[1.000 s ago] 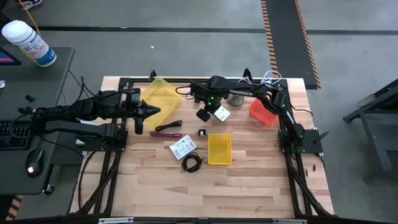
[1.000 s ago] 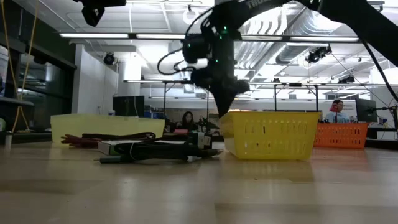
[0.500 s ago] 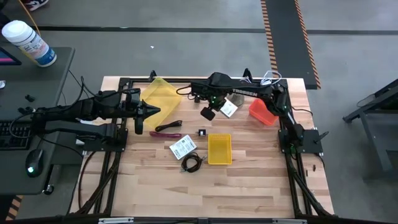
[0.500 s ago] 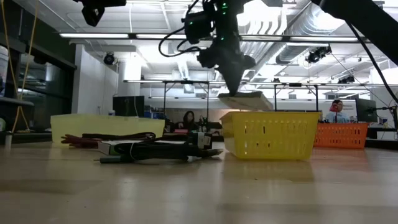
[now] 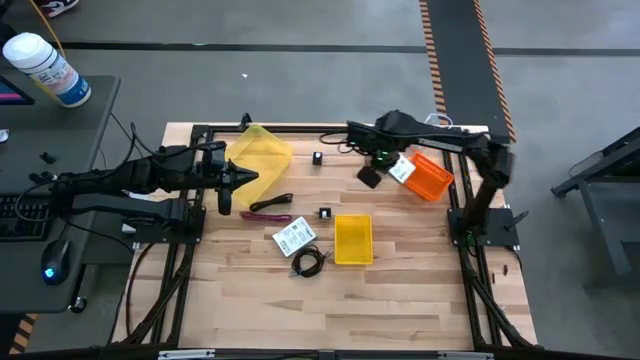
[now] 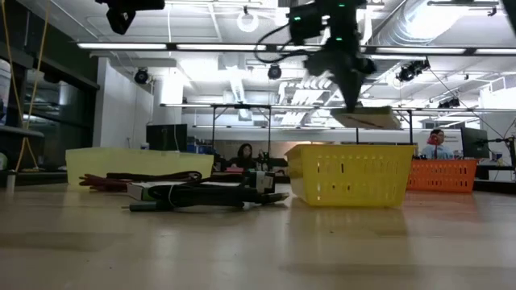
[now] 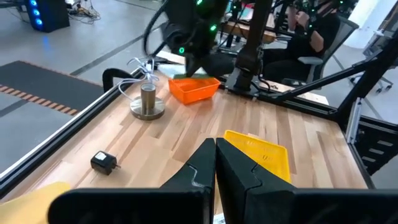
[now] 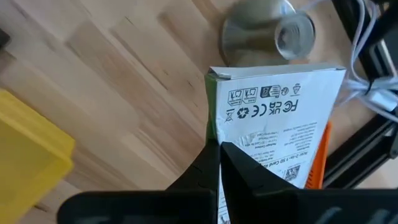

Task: Pick and place items into bin
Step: Put the right card reader box into the orange bin

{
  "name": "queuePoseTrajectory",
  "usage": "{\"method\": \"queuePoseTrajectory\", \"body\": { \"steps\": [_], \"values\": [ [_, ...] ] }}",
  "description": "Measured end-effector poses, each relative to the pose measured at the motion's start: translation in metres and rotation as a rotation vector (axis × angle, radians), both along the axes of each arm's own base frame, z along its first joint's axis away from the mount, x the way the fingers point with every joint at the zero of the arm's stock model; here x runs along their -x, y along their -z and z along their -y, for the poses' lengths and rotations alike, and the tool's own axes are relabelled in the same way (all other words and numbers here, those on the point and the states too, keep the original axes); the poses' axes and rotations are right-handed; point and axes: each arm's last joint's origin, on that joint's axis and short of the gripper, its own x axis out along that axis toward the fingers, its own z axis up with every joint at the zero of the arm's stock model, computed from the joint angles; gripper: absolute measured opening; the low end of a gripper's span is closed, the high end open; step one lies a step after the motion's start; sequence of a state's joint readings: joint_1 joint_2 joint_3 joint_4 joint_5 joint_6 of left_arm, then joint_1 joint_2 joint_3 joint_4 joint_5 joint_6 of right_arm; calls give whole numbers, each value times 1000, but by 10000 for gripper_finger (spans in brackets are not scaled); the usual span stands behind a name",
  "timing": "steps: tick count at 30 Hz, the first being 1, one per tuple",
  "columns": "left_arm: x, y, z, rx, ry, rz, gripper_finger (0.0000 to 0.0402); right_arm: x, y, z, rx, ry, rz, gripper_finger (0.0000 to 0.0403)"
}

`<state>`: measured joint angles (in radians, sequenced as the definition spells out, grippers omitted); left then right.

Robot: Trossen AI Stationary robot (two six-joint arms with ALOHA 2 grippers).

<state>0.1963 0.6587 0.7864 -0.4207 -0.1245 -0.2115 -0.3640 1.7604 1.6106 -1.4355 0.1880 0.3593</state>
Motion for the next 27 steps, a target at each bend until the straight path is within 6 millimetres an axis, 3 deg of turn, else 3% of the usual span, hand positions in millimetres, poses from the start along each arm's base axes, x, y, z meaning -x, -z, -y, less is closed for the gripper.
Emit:
{"method": "queuePoseTrajectory", "body": {
  "steps": [8,14,27],
  "values": [
    [-8,3,-2,7,-1,-24,1,60,18,-16,-9,-22,2,0],
    [-14,6,-3,10,0,-39,1,93,34,-24,-24,-23,-21,0],
    [-16,2,-3,21,-6,7,1,109,62,-23,24,-39,-61,0]
  ]
}}
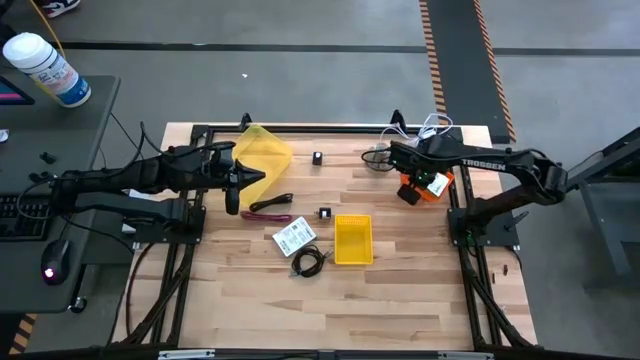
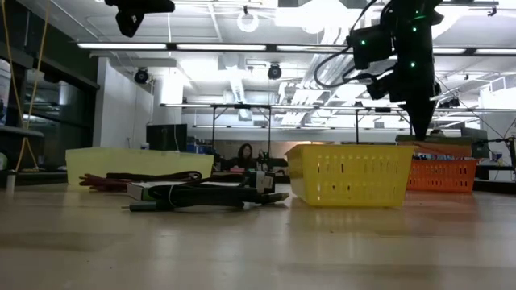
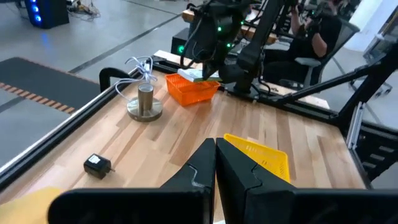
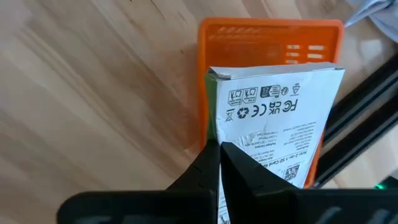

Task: Pick and place items into bin
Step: Put the right card reader box into the orange bin

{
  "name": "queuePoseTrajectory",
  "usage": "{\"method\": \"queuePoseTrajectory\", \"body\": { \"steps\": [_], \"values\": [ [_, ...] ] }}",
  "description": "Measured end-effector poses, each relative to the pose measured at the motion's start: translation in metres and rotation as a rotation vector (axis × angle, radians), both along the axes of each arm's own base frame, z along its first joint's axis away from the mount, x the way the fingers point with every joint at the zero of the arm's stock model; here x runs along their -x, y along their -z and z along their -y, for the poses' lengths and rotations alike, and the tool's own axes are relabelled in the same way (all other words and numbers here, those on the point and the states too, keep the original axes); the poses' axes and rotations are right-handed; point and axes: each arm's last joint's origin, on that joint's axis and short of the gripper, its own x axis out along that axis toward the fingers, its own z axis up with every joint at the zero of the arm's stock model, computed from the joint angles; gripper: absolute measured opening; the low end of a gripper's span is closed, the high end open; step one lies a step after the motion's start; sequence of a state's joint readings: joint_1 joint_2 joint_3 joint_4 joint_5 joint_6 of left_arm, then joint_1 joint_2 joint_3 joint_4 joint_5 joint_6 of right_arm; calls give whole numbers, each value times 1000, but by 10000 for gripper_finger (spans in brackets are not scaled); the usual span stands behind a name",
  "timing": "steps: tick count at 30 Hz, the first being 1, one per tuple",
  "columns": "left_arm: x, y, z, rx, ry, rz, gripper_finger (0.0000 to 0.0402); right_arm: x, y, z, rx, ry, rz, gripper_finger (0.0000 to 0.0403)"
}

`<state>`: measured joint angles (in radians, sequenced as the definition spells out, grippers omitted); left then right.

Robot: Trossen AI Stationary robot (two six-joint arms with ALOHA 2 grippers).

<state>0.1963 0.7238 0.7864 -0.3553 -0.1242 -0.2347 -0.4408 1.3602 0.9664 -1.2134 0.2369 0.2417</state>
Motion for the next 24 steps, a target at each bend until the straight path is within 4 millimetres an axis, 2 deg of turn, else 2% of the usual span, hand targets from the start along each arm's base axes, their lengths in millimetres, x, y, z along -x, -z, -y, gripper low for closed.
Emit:
{"method": "queuePoseTrajectory", "body": {
  "steps": [18,24],
  "values": [
    [0,0,0,19,-6,5,1,4,0,11,69,2,-21,2],
    [0,0,0,26,-8,7,1,3,0,12,71,-18,-17,26]
  ]
}}
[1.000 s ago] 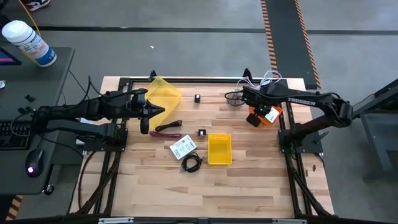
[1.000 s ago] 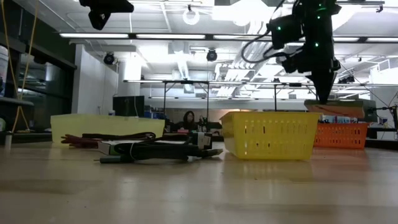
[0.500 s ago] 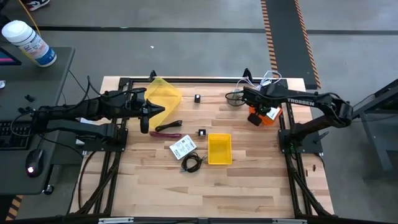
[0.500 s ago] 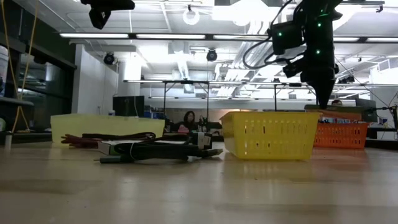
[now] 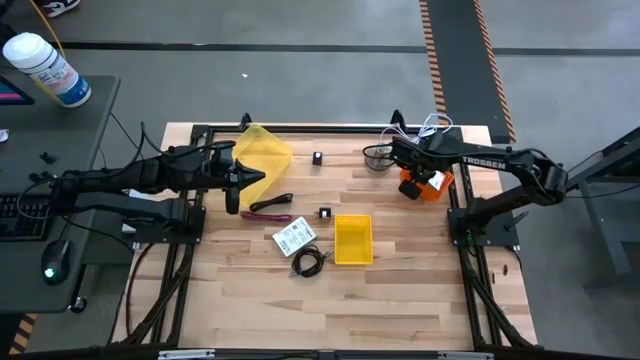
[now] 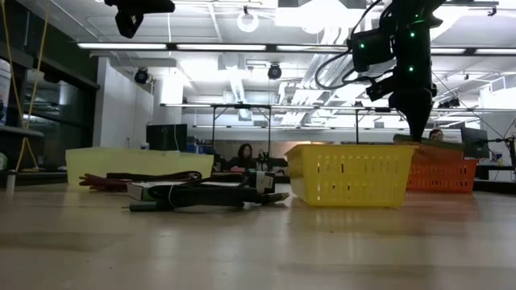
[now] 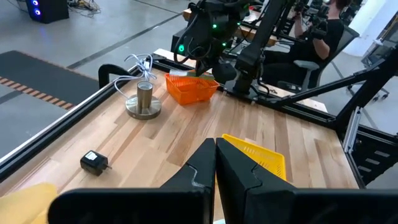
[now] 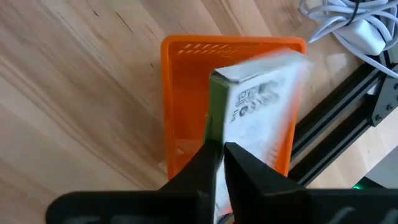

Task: Pick and place items into bin
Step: Put the right card reader box into the orange bin, then put the card reader box into the orange bin

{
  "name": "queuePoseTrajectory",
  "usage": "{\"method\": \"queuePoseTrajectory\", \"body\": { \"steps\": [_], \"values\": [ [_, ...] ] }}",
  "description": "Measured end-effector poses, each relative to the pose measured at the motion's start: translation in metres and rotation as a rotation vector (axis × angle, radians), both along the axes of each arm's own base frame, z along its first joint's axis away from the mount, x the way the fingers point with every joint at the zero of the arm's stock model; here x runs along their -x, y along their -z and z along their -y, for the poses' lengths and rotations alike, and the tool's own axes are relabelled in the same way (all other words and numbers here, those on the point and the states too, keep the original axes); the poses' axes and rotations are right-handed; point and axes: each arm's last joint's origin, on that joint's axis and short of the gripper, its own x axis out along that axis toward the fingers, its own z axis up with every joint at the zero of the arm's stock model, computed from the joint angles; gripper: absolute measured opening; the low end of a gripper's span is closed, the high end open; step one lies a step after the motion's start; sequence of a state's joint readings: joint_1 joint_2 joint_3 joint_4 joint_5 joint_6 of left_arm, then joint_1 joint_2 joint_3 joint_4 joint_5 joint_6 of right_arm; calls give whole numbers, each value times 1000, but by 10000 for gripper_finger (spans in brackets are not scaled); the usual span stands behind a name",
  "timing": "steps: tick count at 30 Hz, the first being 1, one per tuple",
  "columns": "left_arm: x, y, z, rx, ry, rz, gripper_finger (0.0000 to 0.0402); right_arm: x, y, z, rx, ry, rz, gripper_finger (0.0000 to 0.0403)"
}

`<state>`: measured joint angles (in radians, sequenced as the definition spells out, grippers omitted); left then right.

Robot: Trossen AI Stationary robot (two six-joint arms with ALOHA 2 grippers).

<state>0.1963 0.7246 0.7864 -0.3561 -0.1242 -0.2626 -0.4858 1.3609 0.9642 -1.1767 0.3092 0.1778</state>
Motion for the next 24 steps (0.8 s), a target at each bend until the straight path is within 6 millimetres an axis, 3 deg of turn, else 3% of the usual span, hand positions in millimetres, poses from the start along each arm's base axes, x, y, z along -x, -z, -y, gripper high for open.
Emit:
{"method": "queuePoseTrajectory", "body": {
  "steps": [7,13,18,24],
  "values": [
    [0,0,0,0,0,0,1,1,0,1,0,3,-4,71],
    [0,0,0,0,0,0,1,0,-2,1,-13,35,22,87],
    [0,1,0,2,0,-6,1,-14,-12,-1,-143,55,203,83],
    [2,5,1,80,-5,-33,1,-42,-36,-11,-189,-57,444,76]
  ]
}}
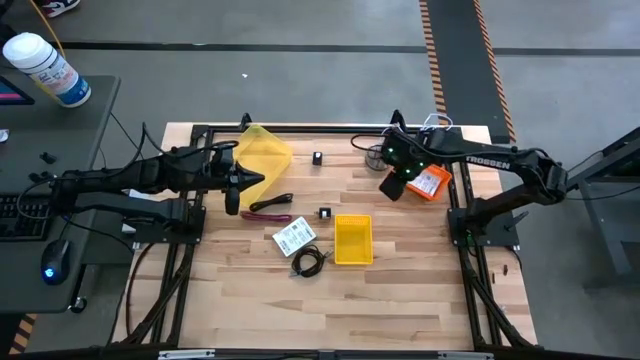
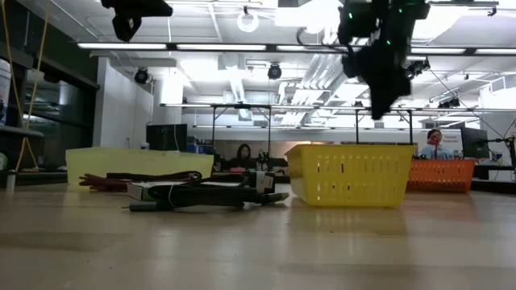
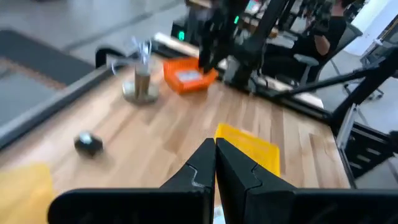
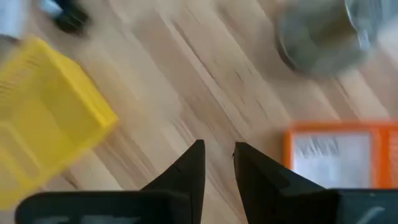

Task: Pick and place items into bin
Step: Put the card reader box into the orange bin

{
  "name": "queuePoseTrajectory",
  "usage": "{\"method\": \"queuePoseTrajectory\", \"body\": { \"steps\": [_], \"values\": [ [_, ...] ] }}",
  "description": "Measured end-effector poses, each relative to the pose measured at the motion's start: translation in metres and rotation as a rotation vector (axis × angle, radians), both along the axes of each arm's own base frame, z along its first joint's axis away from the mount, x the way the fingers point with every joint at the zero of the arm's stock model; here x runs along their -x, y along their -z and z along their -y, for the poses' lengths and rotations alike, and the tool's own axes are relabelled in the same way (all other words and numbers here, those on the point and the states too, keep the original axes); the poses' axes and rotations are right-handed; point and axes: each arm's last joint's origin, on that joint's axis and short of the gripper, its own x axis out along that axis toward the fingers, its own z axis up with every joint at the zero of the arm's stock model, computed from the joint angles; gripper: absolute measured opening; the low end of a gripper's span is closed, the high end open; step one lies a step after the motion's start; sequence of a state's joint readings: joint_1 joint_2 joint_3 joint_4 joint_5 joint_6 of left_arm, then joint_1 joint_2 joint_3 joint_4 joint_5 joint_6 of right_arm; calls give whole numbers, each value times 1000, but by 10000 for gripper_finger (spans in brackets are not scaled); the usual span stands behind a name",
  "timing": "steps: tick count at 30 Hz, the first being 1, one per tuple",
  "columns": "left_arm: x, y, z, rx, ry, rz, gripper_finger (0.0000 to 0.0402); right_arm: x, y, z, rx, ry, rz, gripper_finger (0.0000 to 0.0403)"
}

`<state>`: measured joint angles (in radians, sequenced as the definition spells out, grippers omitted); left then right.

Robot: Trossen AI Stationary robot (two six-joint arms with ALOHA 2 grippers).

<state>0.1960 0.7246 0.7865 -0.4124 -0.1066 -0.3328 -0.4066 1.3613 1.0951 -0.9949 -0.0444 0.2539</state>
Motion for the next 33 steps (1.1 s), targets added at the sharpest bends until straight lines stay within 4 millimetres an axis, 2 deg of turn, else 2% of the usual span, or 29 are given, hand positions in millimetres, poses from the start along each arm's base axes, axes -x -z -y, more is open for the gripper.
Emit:
{"method": "queuePoseTrajectory", "body": {
  "steps": [6,11,16,21,27,33],
  "values": [
    [-3,24,1,209,-26,-200,1,-20,-9,-7,115,-9,142,79],
    [-28,44,0,352,41,-313,1,-24,-12,-5,203,77,178,80],
    [-54,71,-4,471,15,-438,1,-22,-11,-5,167,78,168,81],
    [-69,89,-6,538,5,-513,6,-18,-8,-6,145,90,116,91],
    [-78,100,-6,569,2,-549,73,-16,-8,-7,150,64,94,104],
    [-87,112,5,580,22,-604,142,-17,-8,-7,158,37,92,108]
  ]
}}
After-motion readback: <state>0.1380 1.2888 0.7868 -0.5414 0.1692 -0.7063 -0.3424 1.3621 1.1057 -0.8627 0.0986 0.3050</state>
